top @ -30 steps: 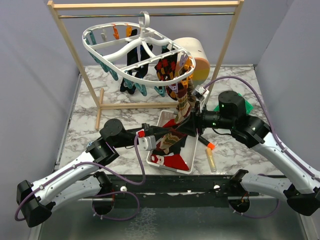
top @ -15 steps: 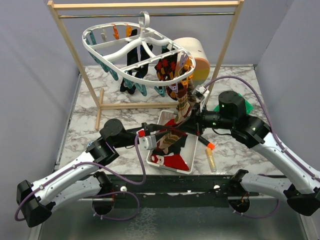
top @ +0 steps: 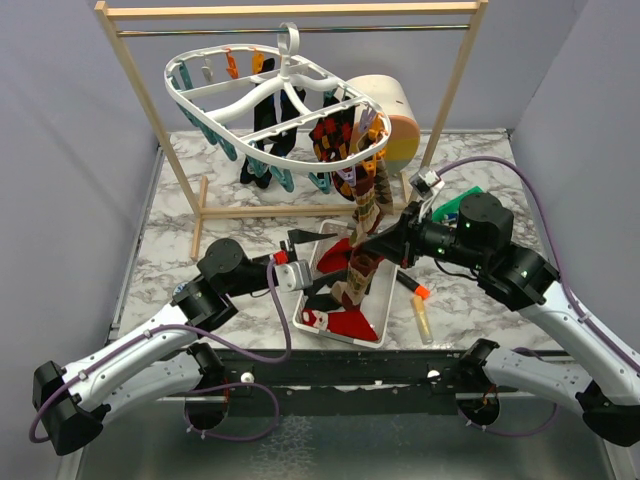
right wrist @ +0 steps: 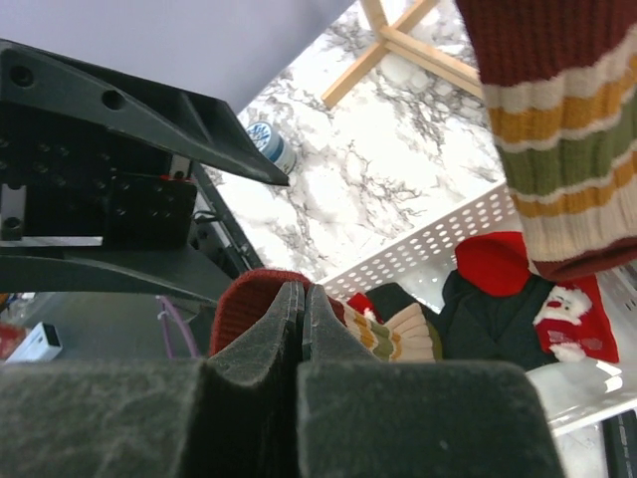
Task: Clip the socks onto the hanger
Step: Pick up the sock from the bin.
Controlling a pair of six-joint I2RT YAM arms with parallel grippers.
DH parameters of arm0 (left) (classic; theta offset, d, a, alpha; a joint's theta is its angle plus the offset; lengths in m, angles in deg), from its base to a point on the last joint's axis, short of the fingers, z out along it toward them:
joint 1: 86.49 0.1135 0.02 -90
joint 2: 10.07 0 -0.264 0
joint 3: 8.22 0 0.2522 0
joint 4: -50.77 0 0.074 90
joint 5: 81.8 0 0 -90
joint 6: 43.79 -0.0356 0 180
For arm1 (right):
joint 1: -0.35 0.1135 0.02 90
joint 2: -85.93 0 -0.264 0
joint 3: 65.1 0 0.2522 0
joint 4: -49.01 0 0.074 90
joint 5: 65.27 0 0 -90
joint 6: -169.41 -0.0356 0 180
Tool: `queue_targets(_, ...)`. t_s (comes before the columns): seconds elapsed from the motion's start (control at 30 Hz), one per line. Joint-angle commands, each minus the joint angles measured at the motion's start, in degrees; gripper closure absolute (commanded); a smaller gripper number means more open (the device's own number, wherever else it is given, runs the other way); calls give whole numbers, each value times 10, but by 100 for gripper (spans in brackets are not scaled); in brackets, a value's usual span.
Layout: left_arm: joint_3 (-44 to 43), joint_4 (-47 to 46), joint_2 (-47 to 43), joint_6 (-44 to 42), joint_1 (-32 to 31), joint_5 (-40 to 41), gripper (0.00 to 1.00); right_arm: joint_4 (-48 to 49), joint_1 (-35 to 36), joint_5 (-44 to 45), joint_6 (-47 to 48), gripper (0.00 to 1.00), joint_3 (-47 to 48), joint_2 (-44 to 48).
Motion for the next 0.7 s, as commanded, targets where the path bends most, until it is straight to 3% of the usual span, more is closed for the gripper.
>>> queue_targets(0.0, -6, -19, -5, 83, -3, 33, 33, 41, 3, 68, -37, 100, -23, 20)
queue_targets(0.3, -16, -41, 14, 199, -5, 12, 58, 68, 3, 75, -53, 99, -36, 15)
queue_targets(0.67, -44, -51, 46, 229, -7, 23, 56, 68, 3, 63, -45, 100, -31, 13)
